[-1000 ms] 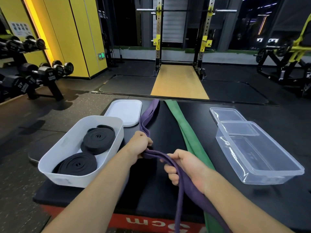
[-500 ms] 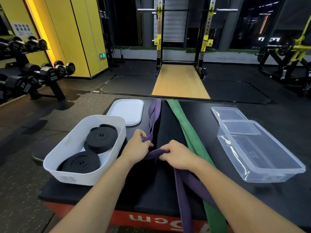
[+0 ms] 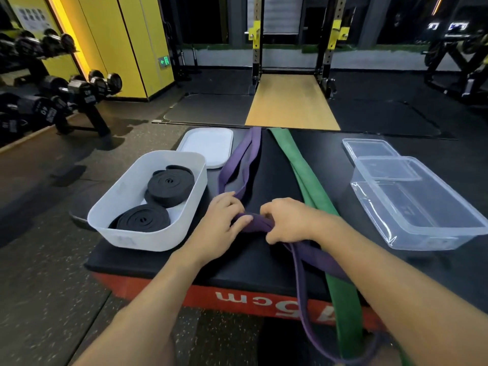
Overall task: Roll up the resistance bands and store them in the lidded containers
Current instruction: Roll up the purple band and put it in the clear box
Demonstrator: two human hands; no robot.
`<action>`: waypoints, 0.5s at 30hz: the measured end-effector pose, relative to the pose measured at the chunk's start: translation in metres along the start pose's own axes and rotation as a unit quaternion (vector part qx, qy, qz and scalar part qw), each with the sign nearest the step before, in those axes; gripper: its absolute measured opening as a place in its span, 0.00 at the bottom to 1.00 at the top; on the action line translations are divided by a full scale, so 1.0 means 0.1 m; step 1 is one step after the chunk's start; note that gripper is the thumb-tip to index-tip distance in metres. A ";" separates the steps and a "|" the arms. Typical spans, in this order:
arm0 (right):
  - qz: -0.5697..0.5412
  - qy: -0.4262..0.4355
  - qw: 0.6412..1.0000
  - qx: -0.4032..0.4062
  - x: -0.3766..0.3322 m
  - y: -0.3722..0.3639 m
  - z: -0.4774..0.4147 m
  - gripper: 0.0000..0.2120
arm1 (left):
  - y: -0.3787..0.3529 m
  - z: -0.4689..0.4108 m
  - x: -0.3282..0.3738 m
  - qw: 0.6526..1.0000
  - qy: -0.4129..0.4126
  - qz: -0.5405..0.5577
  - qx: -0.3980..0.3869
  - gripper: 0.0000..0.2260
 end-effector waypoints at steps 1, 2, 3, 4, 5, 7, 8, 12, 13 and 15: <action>0.017 -0.011 0.999 -0.024 -0.02 0.02 0.06 0.13 | 0.01 0.02 0.04 1.000 0.008 0.003 0.020 0.10; 0.025 -0.020 0.999 -0.039 -0.03 0.03 0.10 0.14 | 0.01 0.04 0.08 0.999 0.013 0.001 0.042 0.09; 0.028 -0.024 0.998 -0.041 -0.03 0.05 0.15 0.14 | 0.01 0.07 0.12 0.998 0.011 -0.014 0.066 0.10; 0.028 -0.020 0.999 -0.038 -0.04 0.07 0.18 0.13 | 0.01 0.10 0.14 0.995 0.004 -0.046 0.088 0.12; 0.030 -0.013 0.999 -0.033 -0.05 0.10 0.20 0.13 | 0.01 0.12 0.15 0.990 -0.011 -0.090 0.105 0.13; 0.025 -0.008 0.999 -0.046 -0.08 0.18 0.21 0.11 | 0.01 0.16 0.18 0.982 -0.056 -0.151 0.097 0.12; 0.008 -0.009 0.998 -0.061 -0.09 0.21 0.19 0.09 | 0.02 0.18 0.21 0.982 -0.081 -0.154 0.071 0.14; -0.113 -0.017 0.986 -0.120 -0.14 0.24 0.13 0.08 | 0.00 0.18 0.24 0.982 -0.115 -0.146 -0.015 0.19; -0.160 -0.022 0.978 -0.131 -0.13 0.22 0.13 0.08 | 0.00 0.17 0.23 0.982 -0.111 -0.154 -0.007 0.17; -0.250 -0.028 0.957 -0.146 -0.09 0.18 0.16 0.05 | 0.02 0.16 0.23 0.981 -0.106 -0.161 0.014 0.14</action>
Point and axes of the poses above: each hand's wrist, its own z-axis away from the middle knuckle, its own y-axis out of the back of the hand, x = y × z, the point moved 1 cm from there along -z, towards the middle knuckle, and after that the axes turned 2 degrees about x, right-handed, at the moved point
